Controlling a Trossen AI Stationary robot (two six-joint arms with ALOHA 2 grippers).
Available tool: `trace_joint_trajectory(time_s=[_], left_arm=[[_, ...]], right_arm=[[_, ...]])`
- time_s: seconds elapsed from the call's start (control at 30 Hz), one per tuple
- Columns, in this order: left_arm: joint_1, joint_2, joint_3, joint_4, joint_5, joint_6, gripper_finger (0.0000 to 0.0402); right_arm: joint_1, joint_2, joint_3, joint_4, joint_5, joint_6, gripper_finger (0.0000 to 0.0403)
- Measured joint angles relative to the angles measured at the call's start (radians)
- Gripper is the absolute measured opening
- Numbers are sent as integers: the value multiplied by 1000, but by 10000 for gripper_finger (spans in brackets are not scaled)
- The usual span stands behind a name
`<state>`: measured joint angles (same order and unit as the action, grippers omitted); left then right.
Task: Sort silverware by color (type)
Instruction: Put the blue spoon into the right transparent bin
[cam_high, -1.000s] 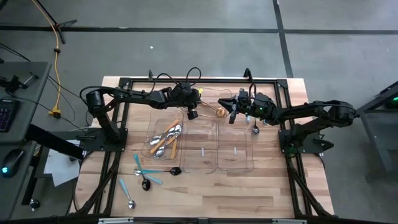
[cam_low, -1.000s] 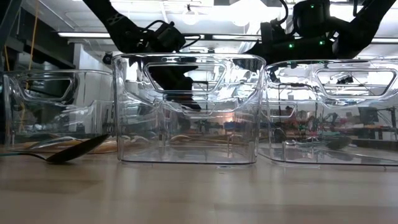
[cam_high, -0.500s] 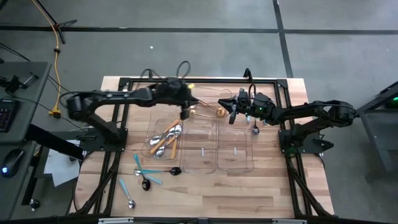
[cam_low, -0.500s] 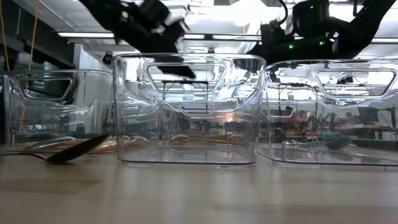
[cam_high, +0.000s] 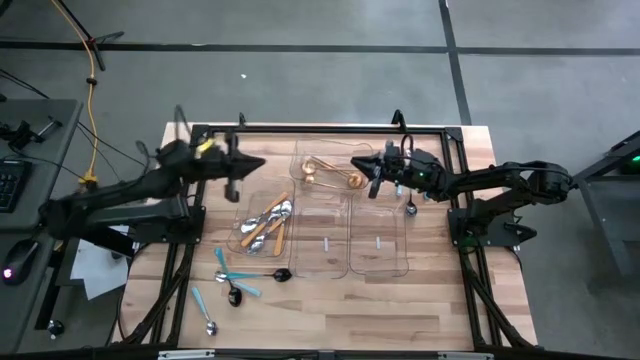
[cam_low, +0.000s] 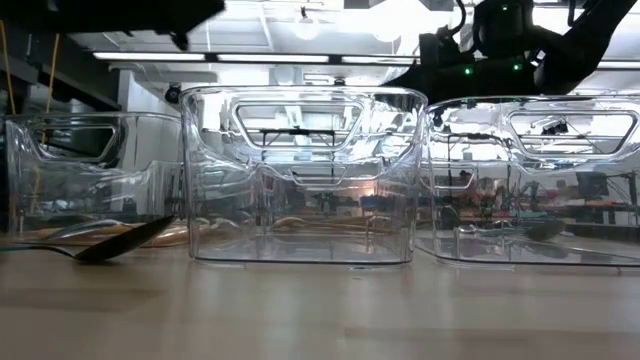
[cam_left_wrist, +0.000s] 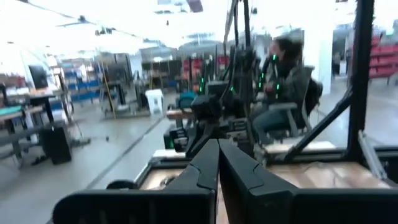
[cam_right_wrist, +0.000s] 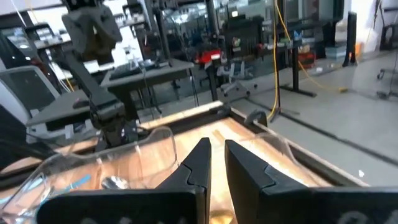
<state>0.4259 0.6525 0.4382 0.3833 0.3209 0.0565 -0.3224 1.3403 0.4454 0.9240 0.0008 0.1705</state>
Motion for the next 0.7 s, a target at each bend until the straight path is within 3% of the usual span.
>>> trace_joint_trajectory(time_s=[0.2,0.6,0.7], left_arm=[[0,-109,-55,-22,-2,-11,0],[0,-63,-55,-39,-9,-10,1],[0,-55,-55,-38,-10,-11,1]], right_arm=[[-21,0,0,54,0,-22,32],[-85,0,0,34,2,-18,32],[-115,0,0,-37,59,24,32]])
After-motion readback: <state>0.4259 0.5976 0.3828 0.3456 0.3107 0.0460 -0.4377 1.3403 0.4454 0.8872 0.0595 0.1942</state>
